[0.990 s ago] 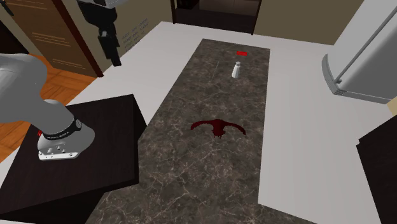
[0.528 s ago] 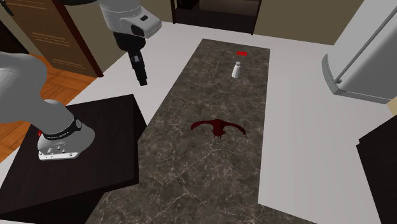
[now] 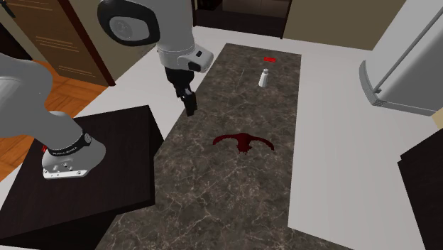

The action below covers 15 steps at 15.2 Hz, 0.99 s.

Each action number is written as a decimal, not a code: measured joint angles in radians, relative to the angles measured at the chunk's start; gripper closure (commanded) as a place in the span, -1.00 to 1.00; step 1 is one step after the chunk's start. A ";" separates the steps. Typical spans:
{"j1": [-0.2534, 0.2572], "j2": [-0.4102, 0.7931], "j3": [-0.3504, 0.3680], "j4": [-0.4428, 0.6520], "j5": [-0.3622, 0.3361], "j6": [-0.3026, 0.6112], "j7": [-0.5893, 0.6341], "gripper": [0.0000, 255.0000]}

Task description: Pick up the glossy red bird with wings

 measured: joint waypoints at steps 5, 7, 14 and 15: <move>-0.002 0.197 -0.020 0.082 0.003 0.124 -0.085 -1.00; -0.002 0.277 -0.023 0.127 0.007 0.164 -0.114 -1.00; -0.026 0.539 -0.021 0.302 0.023 0.269 -0.220 -1.00; -0.026 0.580 -0.017 0.338 0.025 0.276 -0.227 -1.00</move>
